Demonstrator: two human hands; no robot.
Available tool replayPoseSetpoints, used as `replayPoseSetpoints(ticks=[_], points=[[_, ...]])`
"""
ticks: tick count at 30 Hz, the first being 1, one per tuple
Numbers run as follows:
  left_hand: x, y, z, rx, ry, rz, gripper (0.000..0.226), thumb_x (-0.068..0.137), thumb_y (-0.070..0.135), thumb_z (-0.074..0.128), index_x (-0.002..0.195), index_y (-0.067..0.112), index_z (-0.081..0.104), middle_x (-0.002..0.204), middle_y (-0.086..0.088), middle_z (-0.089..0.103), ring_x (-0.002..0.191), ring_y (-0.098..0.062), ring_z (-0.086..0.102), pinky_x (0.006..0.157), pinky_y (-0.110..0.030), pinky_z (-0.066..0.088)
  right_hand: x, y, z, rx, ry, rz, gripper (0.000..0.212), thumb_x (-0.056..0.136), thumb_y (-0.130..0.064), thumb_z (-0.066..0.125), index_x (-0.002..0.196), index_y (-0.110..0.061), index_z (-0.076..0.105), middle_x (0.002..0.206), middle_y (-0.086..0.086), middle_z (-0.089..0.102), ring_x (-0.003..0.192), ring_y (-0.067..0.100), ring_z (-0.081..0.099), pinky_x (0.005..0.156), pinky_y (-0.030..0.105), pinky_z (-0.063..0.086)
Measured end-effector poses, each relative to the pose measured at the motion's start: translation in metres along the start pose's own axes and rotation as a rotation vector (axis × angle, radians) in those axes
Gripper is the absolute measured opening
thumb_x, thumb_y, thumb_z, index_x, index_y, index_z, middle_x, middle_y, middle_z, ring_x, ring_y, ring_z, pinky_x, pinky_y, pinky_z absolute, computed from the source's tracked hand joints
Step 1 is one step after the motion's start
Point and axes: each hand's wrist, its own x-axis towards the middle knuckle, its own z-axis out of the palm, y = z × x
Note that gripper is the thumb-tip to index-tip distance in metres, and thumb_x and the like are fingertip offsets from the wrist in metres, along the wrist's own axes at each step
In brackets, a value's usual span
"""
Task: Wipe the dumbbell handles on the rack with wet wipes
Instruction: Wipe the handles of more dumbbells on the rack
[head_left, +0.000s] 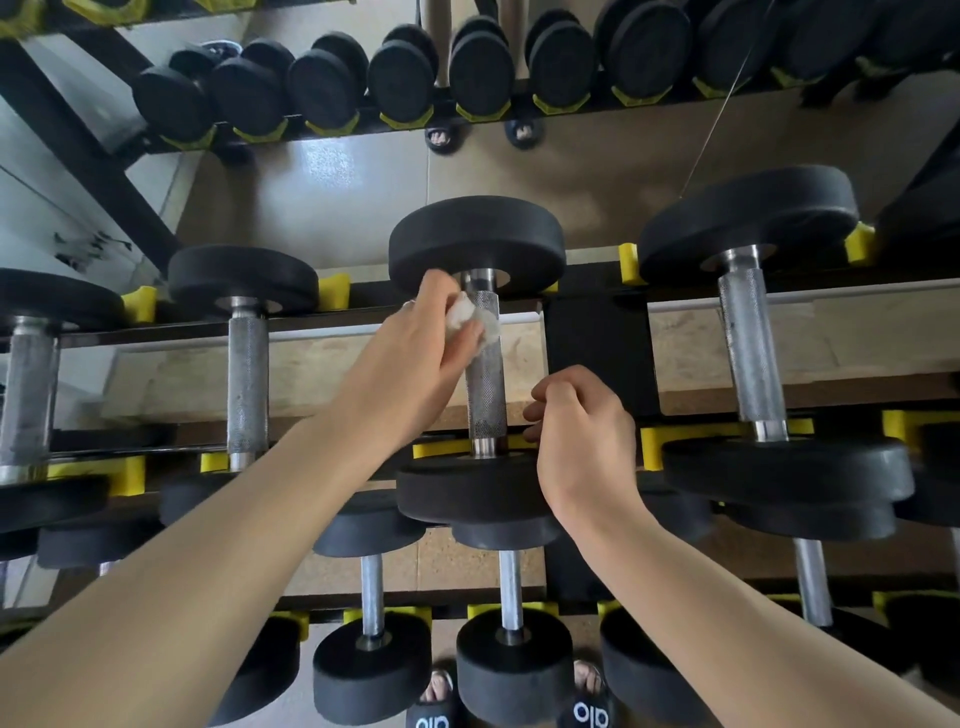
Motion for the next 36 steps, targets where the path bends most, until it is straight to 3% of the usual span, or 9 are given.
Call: replayPoseSetpoints(ticks=[4,9,13,16,21,27,30,34,36], points=[[-0.001,0.006,0.002,-0.009,0.016,0.071,0.009,0.104,0.026,0.053,0.103,0.024,0.044,0.091,0.007,0.054,0.074,-0.004,0.052,0.061,-0.006,0.037,0.0,0.001,0.001,-0.018,0.005,-0.011,0.028,0.102,-0.021,0.037,0.087,-0.025,0.061,0.077,-0.001,0.065,0.071,0.013,0.063,0.055,0.023,0.046],[-0.007,0.001,0.004,-0.07,0.009,0.136,0.021,0.099,0.023,0.06,0.084,0.017,0.047,0.076,0.009,0.047,0.07,-0.009,0.046,0.057,-0.022,0.033,0.0,0.001,0.001,-0.019,0.008,-0.016,0.028,0.102,-0.021,0.038,0.085,-0.026,0.06,0.076,-0.003,0.064,0.07,0.013,0.062,0.056,0.024,0.048],[-0.016,-0.002,-0.009,-0.044,-0.285,0.247,0.027,0.092,0.022,0.071,0.073,0.022,0.051,0.069,0.014,0.052,0.07,-0.003,0.054,0.058,-0.016,0.038,0.0,0.0,0.001,-0.017,0.008,-0.008,0.029,0.101,-0.02,0.037,0.084,-0.024,0.061,0.077,-0.001,0.065,0.072,0.015,0.063,0.058,0.028,0.049],[-0.014,-0.011,-0.024,-0.003,-0.489,0.163,0.024,0.089,0.029,0.074,0.072,0.025,0.059,0.068,0.013,0.06,0.067,-0.002,0.058,0.057,-0.016,0.043,-0.001,-0.001,0.0,-0.013,0.01,0.001,0.03,0.101,-0.02,0.037,0.084,-0.024,0.061,0.077,-0.002,0.065,0.072,0.014,0.063,0.057,0.028,0.048],[0.002,-0.008,-0.035,-0.367,-0.163,-0.089,0.021,0.094,0.039,0.066,0.1,0.018,0.064,0.089,0.005,0.07,0.073,-0.011,0.071,0.068,-0.024,0.059,-0.001,-0.001,0.0,-0.013,0.0,-0.002,0.029,0.102,-0.02,0.037,0.086,-0.024,0.061,0.077,-0.001,0.066,0.07,0.012,0.062,0.051,0.02,0.044],[-0.005,-0.001,-0.015,-0.043,-0.109,0.171,0.019,0.1,0.021,0.059,0.084,0.02,0.049,0.083,0.008,0.055,0.072,-0.01,0.06,0.061,-0.03,0.049,-0.001,-0.001,-0.002,-0.01,-0.001,0.0,0.028,0.102,-0.02,0.038,0.087,-0.024,0.061,0.078,-0.001,0.065,0.067,0.009,0.06,0.045,0.012,0.041],[-0.01,-0.004,-0.015,0.016,-0.224,0.229,0.023,0.097,0.024,0.065,0.08,0.023,0.05,0.077,0.011,0.054,0.068,-0.008,0.055,0.057,-0.025,0.041,-0.002,-0.002,-0.001,-0.014,0.0,-0.003,0.028,0.101,-0.02,0.037,0.087,-0.023,0.061,0.079,0.0,0.066,0.072,0.014,0.063,0.052,0.022,0.044],[-0.013,0.002,-0.021,0.078,-0.555,0.153,0.032,0.09,0.028,0.074,0.07,0.034,0.05,0.067,0.017,0.057,0.065,0.0,0.055,0.058,-0.015,0.037,-0.002,-0.002,-0.001,-0.01,0.01,0.005,0.029,0.1,-0.02,0.037,0.084,-0.022,0.061,0.079,0.001,0.066,0.075,0.017,0.063,0.058,0.029,0.046],[-0.009,0.002,-0.026,-0.009,-0.497,0.104,0.029,0.091,0.034,0.074,0.07,0.033,0.054,0.069,0.017,0.062,0.063,-0.001,0.057,0.059,-0.015,0.04,-0.002,-0.002,-0.001,-0.008,0.01,0.003,0.029,0.1,-0.02,0.037,0.084,-0.022,0.061,0.079,0.0,0.066,0.074,0.016,0.063,0.058,0.028,0.045]])
